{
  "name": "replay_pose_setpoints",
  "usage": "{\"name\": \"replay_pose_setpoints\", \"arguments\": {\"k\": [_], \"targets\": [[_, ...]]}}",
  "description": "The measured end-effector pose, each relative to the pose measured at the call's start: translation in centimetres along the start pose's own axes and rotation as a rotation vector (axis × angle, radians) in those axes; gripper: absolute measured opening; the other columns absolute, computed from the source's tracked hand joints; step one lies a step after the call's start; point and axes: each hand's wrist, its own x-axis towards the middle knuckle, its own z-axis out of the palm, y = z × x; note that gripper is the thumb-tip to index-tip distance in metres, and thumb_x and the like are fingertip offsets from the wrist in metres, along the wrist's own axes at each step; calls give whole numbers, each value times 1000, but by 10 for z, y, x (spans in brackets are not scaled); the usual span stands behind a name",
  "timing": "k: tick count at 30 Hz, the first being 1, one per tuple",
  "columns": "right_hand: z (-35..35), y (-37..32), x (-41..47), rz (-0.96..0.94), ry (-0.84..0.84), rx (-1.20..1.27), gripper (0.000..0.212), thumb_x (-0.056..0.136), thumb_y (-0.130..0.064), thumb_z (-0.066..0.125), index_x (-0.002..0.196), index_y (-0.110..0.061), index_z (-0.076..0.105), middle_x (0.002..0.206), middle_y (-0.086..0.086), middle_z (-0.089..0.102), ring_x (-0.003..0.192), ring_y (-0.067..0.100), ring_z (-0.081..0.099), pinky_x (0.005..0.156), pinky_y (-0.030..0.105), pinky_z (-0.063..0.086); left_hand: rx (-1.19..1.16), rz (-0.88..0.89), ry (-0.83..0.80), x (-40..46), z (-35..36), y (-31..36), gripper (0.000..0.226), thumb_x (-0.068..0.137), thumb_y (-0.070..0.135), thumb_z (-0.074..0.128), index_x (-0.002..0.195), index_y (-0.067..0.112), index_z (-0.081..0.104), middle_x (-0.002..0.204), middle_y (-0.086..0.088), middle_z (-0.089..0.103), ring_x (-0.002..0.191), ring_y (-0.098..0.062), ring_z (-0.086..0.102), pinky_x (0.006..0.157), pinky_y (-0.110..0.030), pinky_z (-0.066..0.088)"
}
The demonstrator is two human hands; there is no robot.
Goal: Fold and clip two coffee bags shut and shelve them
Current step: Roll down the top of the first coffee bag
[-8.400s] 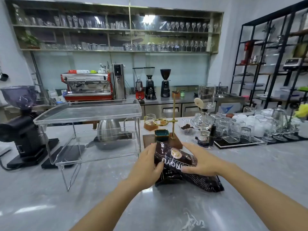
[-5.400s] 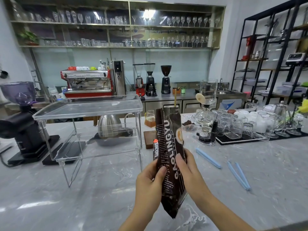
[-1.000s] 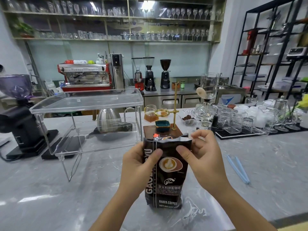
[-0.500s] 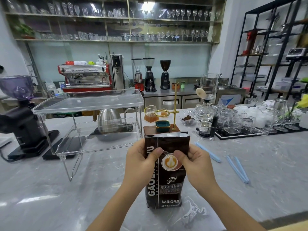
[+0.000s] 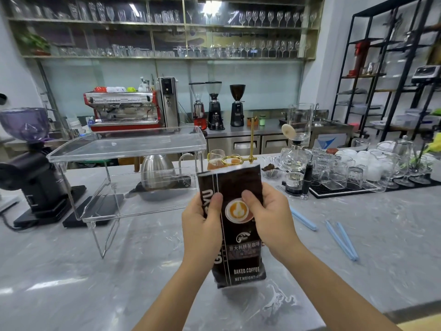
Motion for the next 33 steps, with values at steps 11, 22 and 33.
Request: {"name": "replay_pose_setpoints", "arguments": {"k": [11, 22, 33], "targets": [[-8, 26, -6, 112, -11, 38, 22, 98, -5, 55, 102, -20, 70, 96, 2, 80, 91, 20, 76, 80, 33, 60, 74, -75, -119, 4, -7, -20, 17, 97, 11, 59, 95, 21, 73, 88, -2, 80, 83, -20, 77, 72, -36, 63], [-8, 35, -7, 136, 16, -31, 22, 100, -10, 52, 100, -21, 72, 93, 3, 80, 88, 22, 76, 84, 45, 60, 40, -215, -142, 6, -9, -24, 16, 99, 15, 58, 99, 11, 73, 89, -10, 80, 86, -30, 77, 74, -42, 63], [-10, 37, -11, 153, 12, -4, 24, 101, -10, 50, 104, -22, 70, 96, 1, 80, 91, 21, 76, 81, 38, 60, 81, -196, -180, 1, -10, -19, 23, 101, 8, 50, 97, 14, 72, 90, -12, 80, 86, -30, 77, 74, -43, 63]]}}
